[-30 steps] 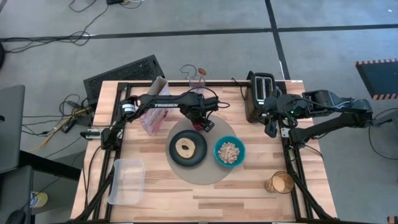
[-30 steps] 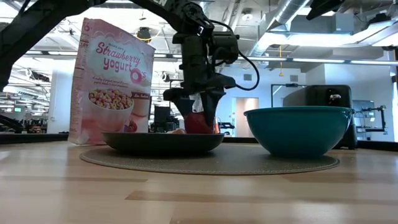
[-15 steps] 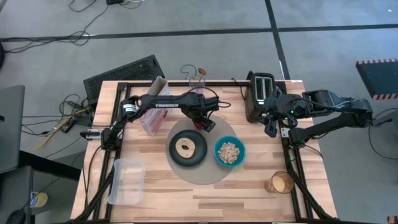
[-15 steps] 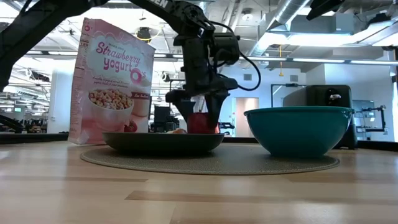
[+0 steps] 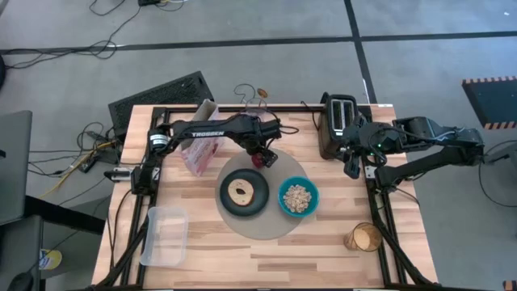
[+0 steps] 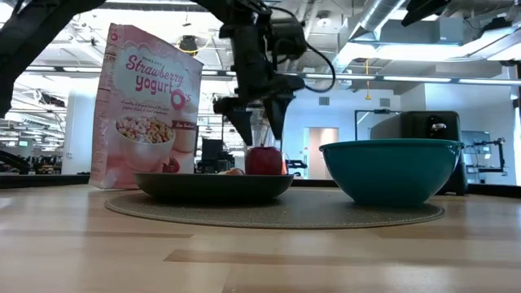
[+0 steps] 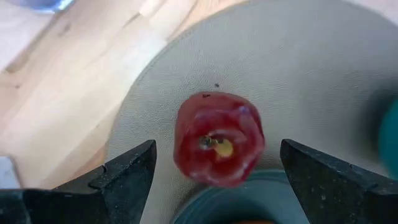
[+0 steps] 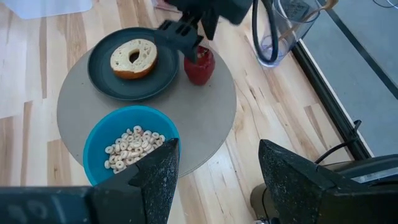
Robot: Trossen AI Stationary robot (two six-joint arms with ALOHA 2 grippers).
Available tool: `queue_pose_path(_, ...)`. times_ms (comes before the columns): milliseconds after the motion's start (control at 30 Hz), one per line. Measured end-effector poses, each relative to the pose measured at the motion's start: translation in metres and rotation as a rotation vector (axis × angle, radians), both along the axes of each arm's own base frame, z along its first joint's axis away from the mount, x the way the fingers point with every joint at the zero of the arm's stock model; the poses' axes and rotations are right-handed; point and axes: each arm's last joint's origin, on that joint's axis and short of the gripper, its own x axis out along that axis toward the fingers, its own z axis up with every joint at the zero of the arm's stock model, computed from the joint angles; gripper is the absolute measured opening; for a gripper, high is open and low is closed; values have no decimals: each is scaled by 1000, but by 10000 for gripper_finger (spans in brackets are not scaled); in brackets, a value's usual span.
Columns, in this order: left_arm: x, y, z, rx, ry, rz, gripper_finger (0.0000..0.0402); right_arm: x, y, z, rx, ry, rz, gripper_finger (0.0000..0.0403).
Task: Arrange a breakfast setting
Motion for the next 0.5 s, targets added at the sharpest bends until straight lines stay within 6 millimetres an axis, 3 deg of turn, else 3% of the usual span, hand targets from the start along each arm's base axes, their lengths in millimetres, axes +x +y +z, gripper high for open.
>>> queue_pose_path(500,-21,-24,73,101,-207,-39,325,0,0,0,-5,1,5,249)
